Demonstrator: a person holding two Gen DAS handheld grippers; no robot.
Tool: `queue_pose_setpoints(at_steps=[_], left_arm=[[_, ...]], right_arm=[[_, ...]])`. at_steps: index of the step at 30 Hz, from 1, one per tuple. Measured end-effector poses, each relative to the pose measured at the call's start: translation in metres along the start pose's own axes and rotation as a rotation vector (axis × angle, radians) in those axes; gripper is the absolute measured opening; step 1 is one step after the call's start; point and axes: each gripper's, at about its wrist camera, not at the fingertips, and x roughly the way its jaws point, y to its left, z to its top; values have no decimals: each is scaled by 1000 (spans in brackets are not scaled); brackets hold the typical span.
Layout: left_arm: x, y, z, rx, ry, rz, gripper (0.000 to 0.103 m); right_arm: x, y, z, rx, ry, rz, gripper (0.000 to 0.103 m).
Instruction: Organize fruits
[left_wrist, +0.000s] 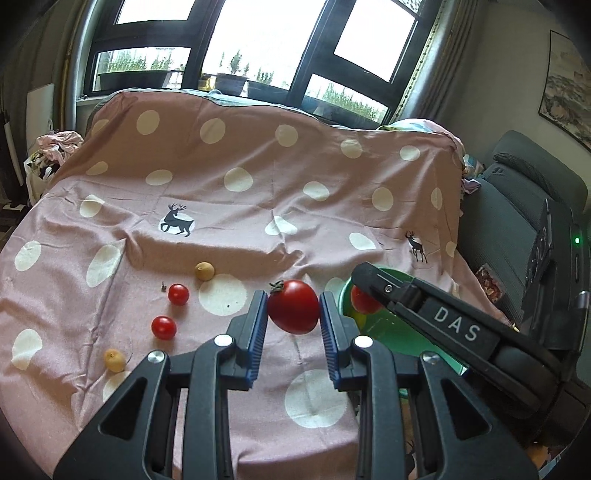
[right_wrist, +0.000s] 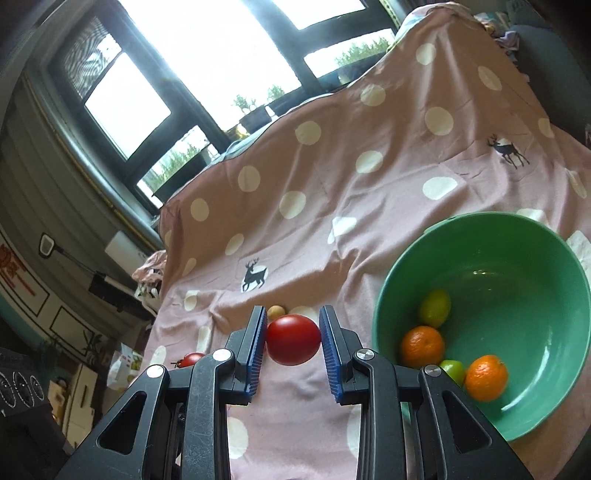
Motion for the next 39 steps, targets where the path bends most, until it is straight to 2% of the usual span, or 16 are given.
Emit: queue_pose_setpoints(at_steps=[7,10,15,29,39], left_arm=[[17,-28,-1,54,26,-21,28],[25,-39,-3,77,42,-35,28],[39,-60,-6,108,74,-72,28],[85,-94,-22,180,196,-112,28],[107,-102,-33,183,287,-156,28]], right_arm=[[-25,-29,10,49,-89,-76,30],[-32,-44,13,89,-102,-79,30],[-40,-65,15,142,-118,-159,30],[-42,-112,15,267,-75,-290,30],[-39,-131,11,323,-37,-336,30]])
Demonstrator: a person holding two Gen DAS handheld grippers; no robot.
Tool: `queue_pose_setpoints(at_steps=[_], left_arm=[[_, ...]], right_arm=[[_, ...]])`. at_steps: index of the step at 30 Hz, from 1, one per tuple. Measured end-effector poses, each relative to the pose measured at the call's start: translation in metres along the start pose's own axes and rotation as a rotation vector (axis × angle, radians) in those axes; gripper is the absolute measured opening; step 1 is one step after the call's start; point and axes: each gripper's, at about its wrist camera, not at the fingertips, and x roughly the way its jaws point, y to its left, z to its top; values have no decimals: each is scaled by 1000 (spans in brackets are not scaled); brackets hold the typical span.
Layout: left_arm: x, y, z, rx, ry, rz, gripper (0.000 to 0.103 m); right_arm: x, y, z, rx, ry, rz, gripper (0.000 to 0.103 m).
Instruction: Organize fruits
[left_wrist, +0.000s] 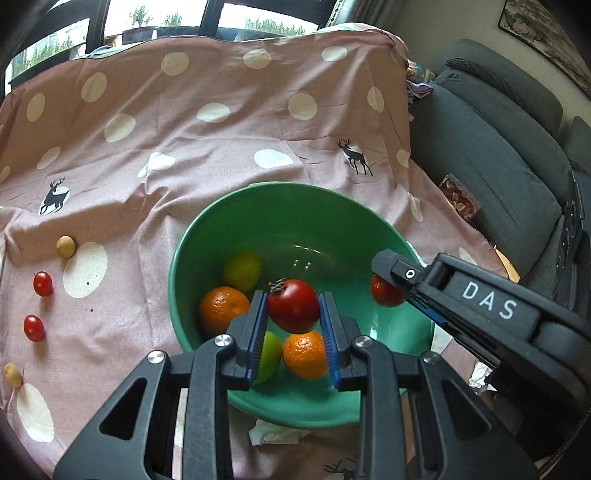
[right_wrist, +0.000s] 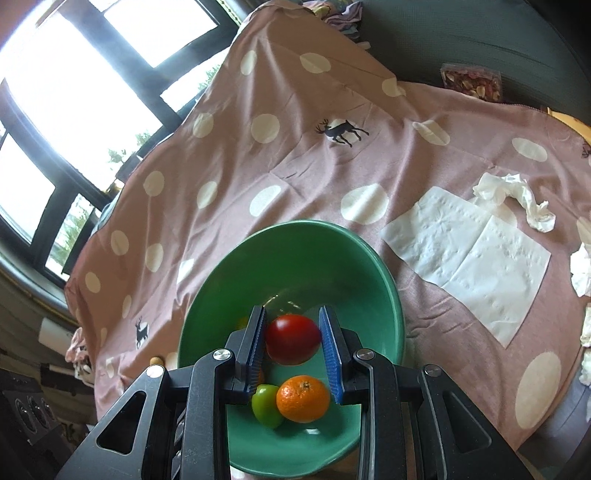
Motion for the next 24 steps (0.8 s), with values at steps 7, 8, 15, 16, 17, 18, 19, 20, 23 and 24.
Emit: queue_pose_setpoints(at_steps=[7,8,15,16,17,18,19,20,23,24], left_arm=[[11,-2,-2,0,39,-14,28],[12,-2,-2,1,45,-12,28],[19,0,-3,3,68,-17,28],[19,0,-3,3,71,-18,28],[20,0,-3,2,73,-18,28],[21,1,-3,1,76,-17,28],[22,1,-3,1,78,-16,28],[22,1,-4,2,80,-15,28],[25,2,-4,4,88,-17,28],[26,3,-5,3,91,-17,28]], right_arm=[[5,-5,0,10,17,-34,31],[6,-6,1,10,19,-38,31],[9,-6,0,4,28,-59,31],[9,-6,0,3,29,-60,31],[9,-5,0,1,29,-62,31],[9,-5,0,-2,30,-65,31],[10,-4,0,-4,31,-68,31],[10,-4,0,-6,31,-71,30],[11,-3,0,-11,32,-82,30],[11,-3,-1,-12,33,-85,31]])
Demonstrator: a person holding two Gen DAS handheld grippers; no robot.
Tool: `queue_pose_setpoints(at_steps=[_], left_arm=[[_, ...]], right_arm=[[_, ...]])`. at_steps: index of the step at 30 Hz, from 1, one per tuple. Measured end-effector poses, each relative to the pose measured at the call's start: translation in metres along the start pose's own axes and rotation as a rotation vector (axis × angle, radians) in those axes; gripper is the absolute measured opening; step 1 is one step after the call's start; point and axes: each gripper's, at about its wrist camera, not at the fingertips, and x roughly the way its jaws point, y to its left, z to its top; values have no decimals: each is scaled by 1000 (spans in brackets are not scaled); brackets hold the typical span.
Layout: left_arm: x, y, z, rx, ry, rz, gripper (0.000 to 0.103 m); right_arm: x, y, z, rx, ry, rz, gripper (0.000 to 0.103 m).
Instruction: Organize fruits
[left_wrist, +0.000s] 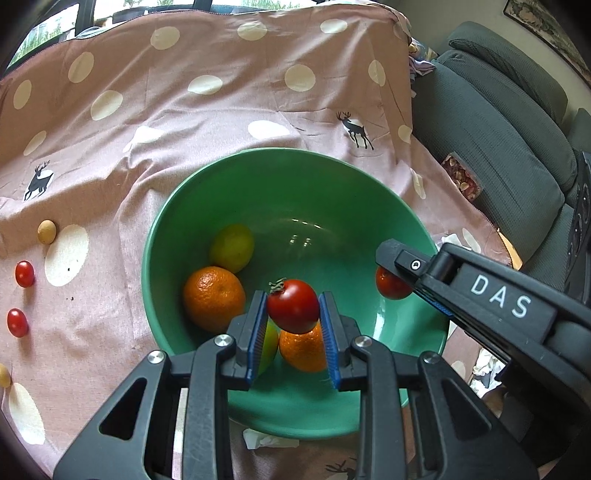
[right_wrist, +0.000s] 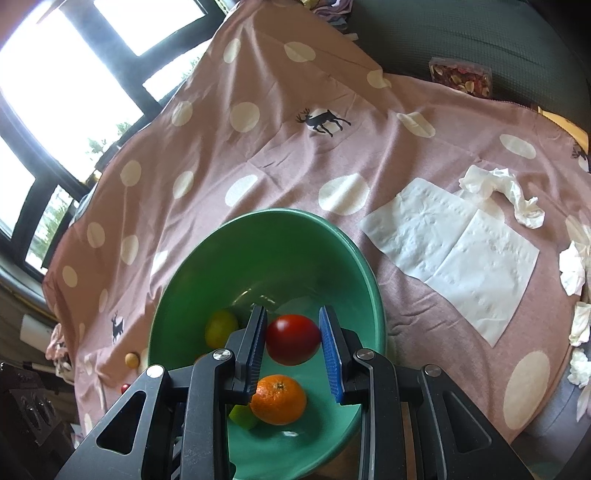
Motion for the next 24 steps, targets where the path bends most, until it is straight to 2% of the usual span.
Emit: queue_pose_setpoints(at_steps=[13,17,24], left_arm=[[3,2,0,3,9,3,28],[3,2,0,1,12,6,26],[-1,4,0,-2,14,4,28]], right_arm=[[2,1,-1,-6,8,-5,31],[2,1,0,-6,9,-5,31],[4,0,-2,-4,14,2,31]])
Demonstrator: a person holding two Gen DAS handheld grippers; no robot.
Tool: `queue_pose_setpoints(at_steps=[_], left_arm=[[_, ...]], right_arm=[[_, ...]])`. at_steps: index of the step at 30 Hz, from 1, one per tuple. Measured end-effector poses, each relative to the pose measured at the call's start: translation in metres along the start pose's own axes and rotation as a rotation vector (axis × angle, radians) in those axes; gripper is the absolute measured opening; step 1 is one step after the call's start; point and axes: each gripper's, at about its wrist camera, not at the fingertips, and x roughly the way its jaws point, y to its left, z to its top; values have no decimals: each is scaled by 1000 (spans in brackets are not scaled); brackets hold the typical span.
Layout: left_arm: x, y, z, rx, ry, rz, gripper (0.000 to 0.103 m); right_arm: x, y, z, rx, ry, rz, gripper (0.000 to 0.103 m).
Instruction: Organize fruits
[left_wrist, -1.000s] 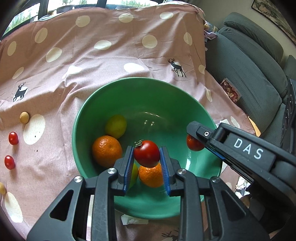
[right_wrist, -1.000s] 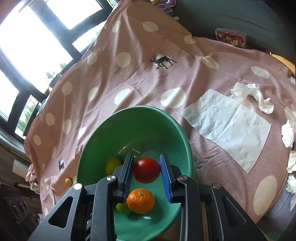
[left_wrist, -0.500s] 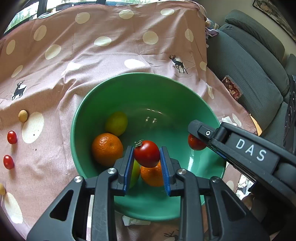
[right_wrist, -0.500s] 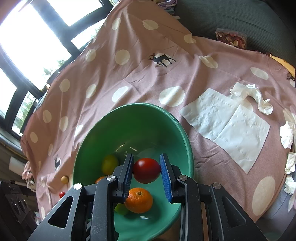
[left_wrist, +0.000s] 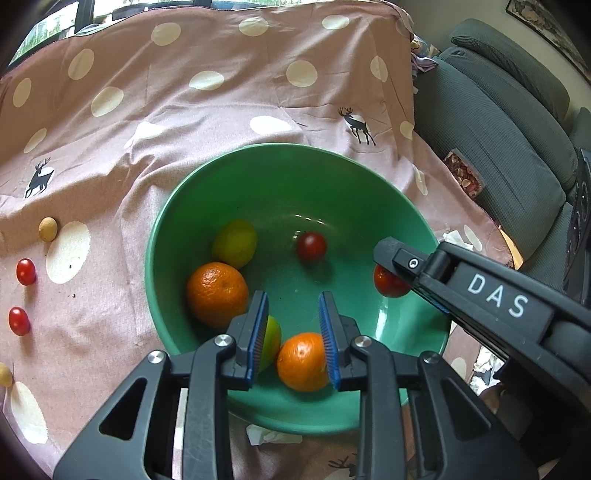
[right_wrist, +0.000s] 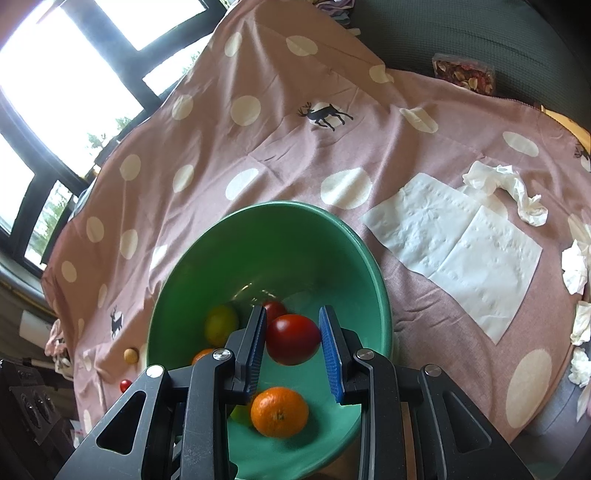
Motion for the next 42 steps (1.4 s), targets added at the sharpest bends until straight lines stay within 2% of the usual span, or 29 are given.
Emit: queue_pose_setpoints(at_steps=[5,11,16,20,27,30,34,39,42], left_arm=[[-13,6,0,-17,-22,-18,37],[-44,20,1,-42,-83,-13,56],[-76,48,2,-100,-145,60,67],[-100,77,-4,-146,-181,141,67],[-122,143,-23,-277,-219,273,67],[-118,169,-30,-337,-201,291,67],[-117,196,-36,-413,-187,298,66],[-110,215,-42,-444,-152,288,65],[-102,220,-42,-439,-131,268,59]], right_arm=[[-5,2,1,-5,-23,-16,30],[-9,9,1,-25,-44,-27,30],[-13,17,1,-46,-66,-22,32],[-17,27,-2,-73,-82,-17,39],[-17,50,-10,-133,-87,-17,42],[-16,65,-17,-172,-75,17,51],[-18,89,-28,-232,-58,98,51],[-13,124,-42,-303,1,206,51],[-4,152,-49,-361,53,254,51]])
